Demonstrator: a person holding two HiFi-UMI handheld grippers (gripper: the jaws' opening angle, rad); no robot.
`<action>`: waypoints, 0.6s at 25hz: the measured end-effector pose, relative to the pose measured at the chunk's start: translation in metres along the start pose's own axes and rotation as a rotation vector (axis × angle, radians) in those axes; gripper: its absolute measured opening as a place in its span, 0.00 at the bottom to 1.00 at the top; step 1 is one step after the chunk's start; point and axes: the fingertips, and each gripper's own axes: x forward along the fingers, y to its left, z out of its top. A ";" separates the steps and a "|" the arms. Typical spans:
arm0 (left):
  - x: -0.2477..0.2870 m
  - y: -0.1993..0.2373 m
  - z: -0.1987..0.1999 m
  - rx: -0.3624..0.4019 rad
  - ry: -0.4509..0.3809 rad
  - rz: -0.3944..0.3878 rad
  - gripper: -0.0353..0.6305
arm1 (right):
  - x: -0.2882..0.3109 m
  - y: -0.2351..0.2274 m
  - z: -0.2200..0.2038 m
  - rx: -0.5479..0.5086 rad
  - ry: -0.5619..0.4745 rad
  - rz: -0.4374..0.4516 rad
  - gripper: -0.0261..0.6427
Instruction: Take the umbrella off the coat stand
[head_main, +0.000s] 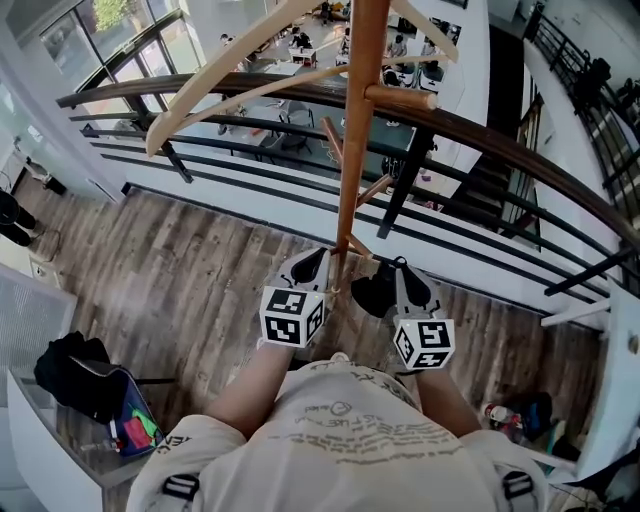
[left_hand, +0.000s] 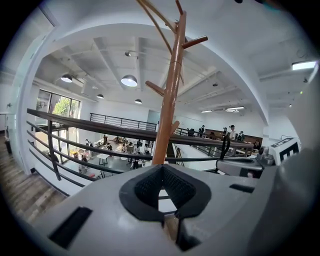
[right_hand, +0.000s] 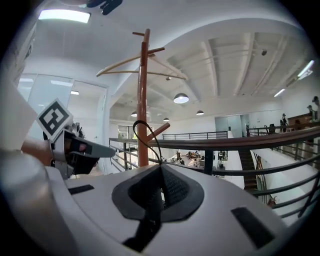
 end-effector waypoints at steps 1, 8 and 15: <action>0.001 -0.001 0.001 0.001 0.000 -0.005 0.06 | -0.003 -0.005 0.005 0.017 -0.011 -0.013 0.05; 0.002 -0.005 0.009 0.009 -0.018 -0.026 0.06 | -0.010 -0.033 0.021 0.050 -0.030 -0.119 0.05; 0.009 -0.012 0.012 0.010 -0.011 -0.033 0.06 | -0.001 -0.059 0.020 0.089 -0.006 -0.167 0.05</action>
